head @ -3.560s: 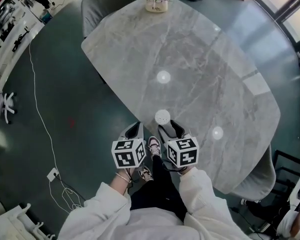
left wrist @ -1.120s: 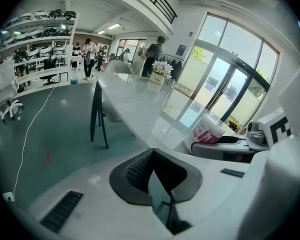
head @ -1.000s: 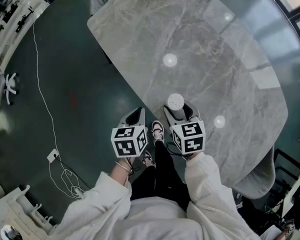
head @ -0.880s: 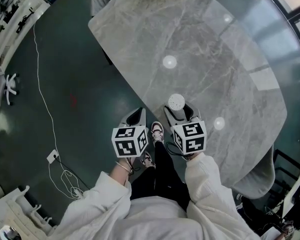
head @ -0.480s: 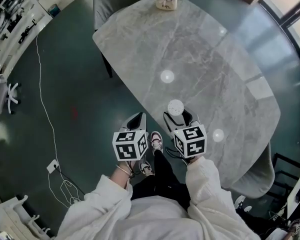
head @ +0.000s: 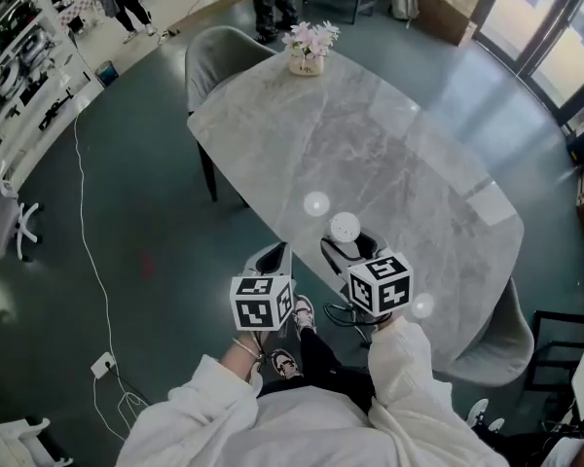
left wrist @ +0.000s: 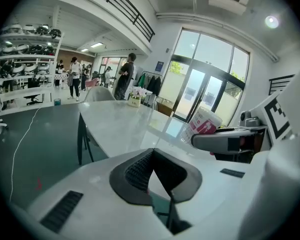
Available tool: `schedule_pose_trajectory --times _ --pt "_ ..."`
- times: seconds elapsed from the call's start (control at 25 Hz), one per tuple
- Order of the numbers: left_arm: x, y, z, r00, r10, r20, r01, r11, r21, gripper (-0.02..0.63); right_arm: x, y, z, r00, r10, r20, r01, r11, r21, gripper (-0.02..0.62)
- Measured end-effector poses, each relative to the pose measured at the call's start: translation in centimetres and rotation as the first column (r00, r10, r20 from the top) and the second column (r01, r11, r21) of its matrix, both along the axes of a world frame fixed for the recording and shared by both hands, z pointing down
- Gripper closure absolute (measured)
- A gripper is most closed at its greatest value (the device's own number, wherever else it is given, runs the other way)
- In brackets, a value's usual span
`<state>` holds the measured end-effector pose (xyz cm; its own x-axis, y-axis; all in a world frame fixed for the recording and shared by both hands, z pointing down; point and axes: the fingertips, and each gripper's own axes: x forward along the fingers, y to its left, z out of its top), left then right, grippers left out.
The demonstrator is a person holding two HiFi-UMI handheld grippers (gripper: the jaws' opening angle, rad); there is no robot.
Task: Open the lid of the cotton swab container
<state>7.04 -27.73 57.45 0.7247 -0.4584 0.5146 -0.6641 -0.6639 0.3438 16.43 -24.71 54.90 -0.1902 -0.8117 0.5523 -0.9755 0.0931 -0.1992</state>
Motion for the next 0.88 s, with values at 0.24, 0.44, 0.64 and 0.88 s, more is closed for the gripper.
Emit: schedule_pose_trajectory --times 0.24,0.44,0.64,0.88 --pt "1.3 0.1 -3.7 0.998 0.037 -0.049 -0.034 0.997 0.065 0.598 1.1 0.8 -3.9 0.999 0.014 -0.042 -0.013 1.0 0.024 0.298" --pt "2.1 0.0 -6.4 0.995 0.065 -0.08 -0.055 0.991 0.122 0.598 1.3 1.4 -6.0 0.998 0.005 -0.062 -0.002 0.999 0.041 0.298" --pt "2.9 0.3 -8.5 0.992 0.088 -0.092 -0.073 0.984 0.16 0.598 1.6 2.2 -7.7 0.996 -0.041 -0.085 0.043 0.999 0.019 0.298" --pt "3.9 1.6 -9.5 0.985 0.147 -0.09 -0.126 0.971 0.202 0.598 1.7 3.3 -8.1 0.997 -0.049 -0.062 0.049 0.999 0.012 0.298"
